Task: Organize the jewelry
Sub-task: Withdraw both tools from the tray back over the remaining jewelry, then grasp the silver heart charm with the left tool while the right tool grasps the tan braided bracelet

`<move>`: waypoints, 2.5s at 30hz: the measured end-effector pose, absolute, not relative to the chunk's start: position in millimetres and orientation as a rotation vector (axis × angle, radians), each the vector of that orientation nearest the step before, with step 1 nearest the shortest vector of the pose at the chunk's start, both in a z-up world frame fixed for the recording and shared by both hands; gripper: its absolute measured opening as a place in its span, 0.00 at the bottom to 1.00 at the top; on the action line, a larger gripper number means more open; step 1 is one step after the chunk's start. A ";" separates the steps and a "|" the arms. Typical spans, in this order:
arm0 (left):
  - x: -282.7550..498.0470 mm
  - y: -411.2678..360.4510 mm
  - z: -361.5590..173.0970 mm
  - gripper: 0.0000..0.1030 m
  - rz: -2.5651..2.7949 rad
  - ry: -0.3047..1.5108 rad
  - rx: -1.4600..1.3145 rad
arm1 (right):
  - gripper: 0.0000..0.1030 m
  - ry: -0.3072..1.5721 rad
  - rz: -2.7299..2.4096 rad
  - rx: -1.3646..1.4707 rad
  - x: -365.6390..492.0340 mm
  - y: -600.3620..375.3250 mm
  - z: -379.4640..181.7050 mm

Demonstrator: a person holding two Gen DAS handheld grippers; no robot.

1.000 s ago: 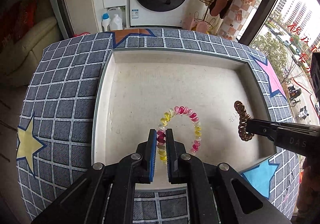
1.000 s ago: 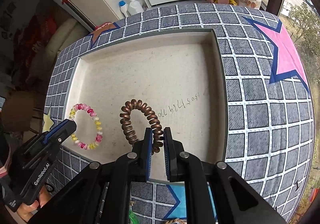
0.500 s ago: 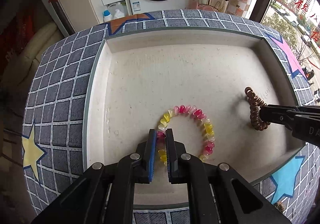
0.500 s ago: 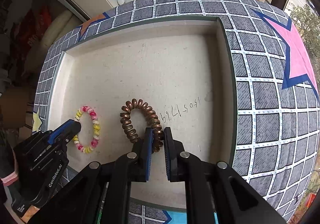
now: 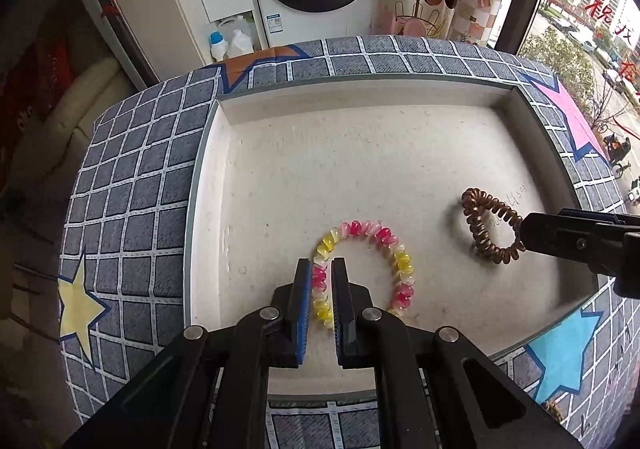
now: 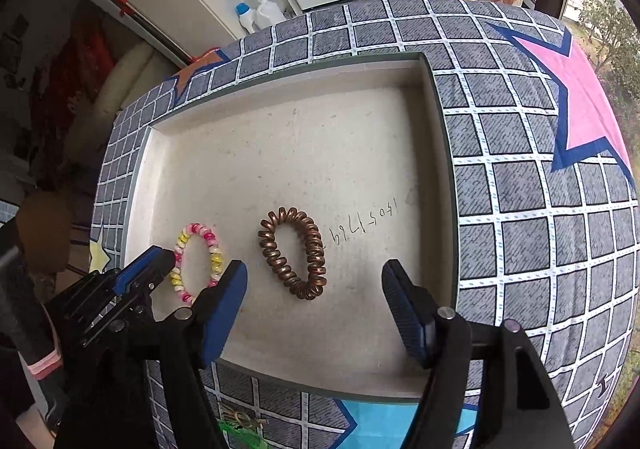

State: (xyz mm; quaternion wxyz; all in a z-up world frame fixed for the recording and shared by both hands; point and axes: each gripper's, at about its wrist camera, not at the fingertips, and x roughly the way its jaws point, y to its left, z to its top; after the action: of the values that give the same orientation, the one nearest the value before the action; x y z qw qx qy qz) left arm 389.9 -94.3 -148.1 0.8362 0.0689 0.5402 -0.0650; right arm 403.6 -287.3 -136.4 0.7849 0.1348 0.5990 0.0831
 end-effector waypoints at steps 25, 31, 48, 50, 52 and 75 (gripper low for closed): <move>307.4 -34.4 -109.2 1.00 -0.069 1.075 0.063 | 1.00 1.207 0.256 0.435 338.5 -285.2 -100.7; 267.6 -19.2 -118.7 1.00 -0.095 1.131 0.054 | 1.00 1.245 0.267 0.392 305.9 -276.3 -94.4; 186.6 13.1 -158.3 1.00 -0.102 1.269 0.095 | 1.00 1.422 0.129 0.339 212.2 -286.0 -136.5; 183.4 10.4 -162.3 1.00 -0.126 1.276 0.104 | 1.00 1.428 0.113 0.321 207.2 -286.8 -139.1; 181.0 6.3 -166.5 1.00 -0.143 1.280 0.116 | 1.00 1.432 0.100 0.298 202.6 -287.6 -141.2; 195.2 -0.6 -191.7 1.00 -0.126 1.295 0.110 | 0.74 1.420 -0.129 0.173 212.0 -328.4 -164.9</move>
State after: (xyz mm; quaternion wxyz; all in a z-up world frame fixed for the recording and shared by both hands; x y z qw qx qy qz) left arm 195.2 -0.6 -191.7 0.7945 0.0510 0.6023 -0.0587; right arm 212.0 -328.4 -164.9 0.7532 0.0792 0.6503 -0.0592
